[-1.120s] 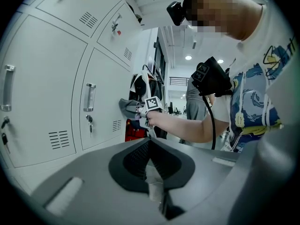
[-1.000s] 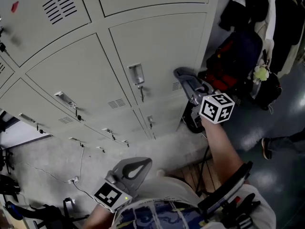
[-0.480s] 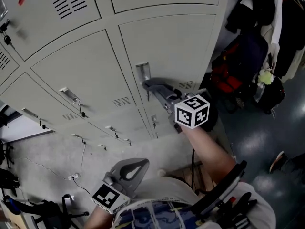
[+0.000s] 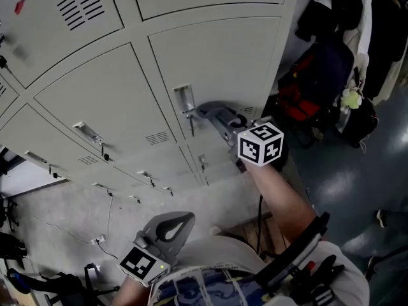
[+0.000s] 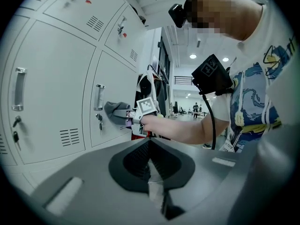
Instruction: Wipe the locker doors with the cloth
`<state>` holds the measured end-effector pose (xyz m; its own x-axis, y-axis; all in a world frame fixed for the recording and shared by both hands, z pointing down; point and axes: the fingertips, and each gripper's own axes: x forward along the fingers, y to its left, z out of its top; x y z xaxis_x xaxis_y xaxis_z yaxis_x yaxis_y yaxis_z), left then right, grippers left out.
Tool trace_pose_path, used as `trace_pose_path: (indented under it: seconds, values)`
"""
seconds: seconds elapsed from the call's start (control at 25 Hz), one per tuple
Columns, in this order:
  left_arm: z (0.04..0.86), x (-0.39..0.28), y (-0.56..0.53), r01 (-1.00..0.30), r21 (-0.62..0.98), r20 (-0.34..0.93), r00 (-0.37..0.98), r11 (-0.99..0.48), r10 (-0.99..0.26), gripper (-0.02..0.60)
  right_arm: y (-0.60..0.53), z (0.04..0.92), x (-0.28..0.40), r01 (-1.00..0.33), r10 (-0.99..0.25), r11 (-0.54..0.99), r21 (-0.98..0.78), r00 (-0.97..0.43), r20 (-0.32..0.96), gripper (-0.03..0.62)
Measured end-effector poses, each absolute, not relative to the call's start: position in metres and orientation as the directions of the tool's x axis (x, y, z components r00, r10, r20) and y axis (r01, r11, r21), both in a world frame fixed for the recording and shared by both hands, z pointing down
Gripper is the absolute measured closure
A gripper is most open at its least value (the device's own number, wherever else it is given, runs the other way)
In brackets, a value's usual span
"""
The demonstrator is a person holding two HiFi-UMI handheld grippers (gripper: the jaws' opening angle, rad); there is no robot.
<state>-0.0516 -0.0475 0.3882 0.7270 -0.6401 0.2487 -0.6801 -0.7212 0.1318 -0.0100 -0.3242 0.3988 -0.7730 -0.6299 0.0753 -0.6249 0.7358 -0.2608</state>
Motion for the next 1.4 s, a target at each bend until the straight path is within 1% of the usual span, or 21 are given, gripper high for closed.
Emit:
trace_pose_path:
  seconds: [0.4,1.04,1.2,1.4]
  values:
    - [0.391,-0.040,-0.052,-0.650,0.136,0.258,0.752,-0.748,-0.606,0.580,-0.345,0.398,0.052,-0.706,-0.717,0.654,-0.271,-0.693,0.073,0.503]
    - [0.392,-0.030,-0.059,-0.633,0.145,0.248,0.767,-0.760,-0.591,0.580,-0.372,0.398,0.144,-0.808,-0.832,0.513,-0.289,-0.551,0.066,0.503]
    - [0.393,-0.030,-0.059,-0.628,0.144,0.254,0.770,-0.765,-0.585,0.580,-0.375,0.401,0.157,-0.825,-0.848,0.484,-0.292,-0.524,0.073,0.503]
    - [0.391,-0.031,-0.060,-0.628,0.140,0.251,0.770,-0.766,-0.586,0.580,-0.369,0.404,0.156,-0.826,-0.850,0.481,-0.292,-0.521,0.074,0.503]
